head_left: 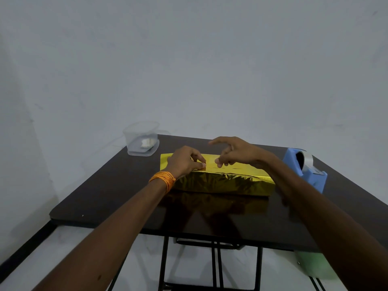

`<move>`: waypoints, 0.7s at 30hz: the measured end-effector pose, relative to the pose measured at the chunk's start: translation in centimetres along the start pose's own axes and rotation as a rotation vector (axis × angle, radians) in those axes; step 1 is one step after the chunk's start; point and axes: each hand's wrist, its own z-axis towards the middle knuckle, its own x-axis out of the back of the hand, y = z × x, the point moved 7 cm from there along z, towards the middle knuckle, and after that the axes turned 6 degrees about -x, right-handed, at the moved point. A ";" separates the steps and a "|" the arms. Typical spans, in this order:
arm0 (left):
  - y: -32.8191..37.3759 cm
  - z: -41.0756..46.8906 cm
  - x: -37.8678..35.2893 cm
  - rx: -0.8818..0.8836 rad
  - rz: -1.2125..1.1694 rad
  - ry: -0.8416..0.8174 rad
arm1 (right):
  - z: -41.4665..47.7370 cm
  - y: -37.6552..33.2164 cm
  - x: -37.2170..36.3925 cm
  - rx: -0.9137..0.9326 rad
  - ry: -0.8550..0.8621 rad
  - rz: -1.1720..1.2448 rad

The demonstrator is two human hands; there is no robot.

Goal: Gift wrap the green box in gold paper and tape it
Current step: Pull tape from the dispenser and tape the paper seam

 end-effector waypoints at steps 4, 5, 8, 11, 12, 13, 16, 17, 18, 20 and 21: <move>-0.1 0.2 -0.1 -0.006 0.008 0.001 | 0.9 -0.5 -0.3 -0.010 0.012 -0.029; -0.2 0.2 -0.2 -0.006 0.006 0.002 | 1.2 -0.5 -0.5 -0.019 -0.002 -0.027; -0.4 0.3 -0.3 -0.013 0.004 0.010 | 2.0 -0.2 -1.0 -0.049 -0.035 -0.043; -0.5 0.4 -0.4 -0.020 -0.007 0.009 | 2.5 0.2 -1.1 -0.070 -0.030 -0.071; -0.5 0.4 -0.4 -0.021 -0.010 0.006 | 2.7 0.3 -1.1 -0.074 -0.025 -0.077; -0.5 0.4 -0.4 -0.023 -0.011 0.003 | 2.7 0.3 -1.1 -0.076 -0.023 -0.085; -0.4 0.4 -0.4 -0.032 -0.012 0.004 | 2.9 0.5 -1.3 -0.101 -0.039 -0.121; -0.4 0.4 -0.4 -0.035 -0.013 0.003 | 2.9 0.5 -1.5 -0.111 -0.049 -0.137; -0.3 0.4 -0.4 -0.037 -0.015 0.002 | 2.9 0.6 -1.7 -0.118 -0.060 -0.158; -0.3 0.4 -0.3 -0.039 -0.020 0.004 | 3.1 0.7 -2.0 -0.132 -0.068 -0.206; -0.3 0.4 -0.3 -0.037 -0.020 0.008 | 3.3 0.8 -2.1 -0.137 -0.062 -0.234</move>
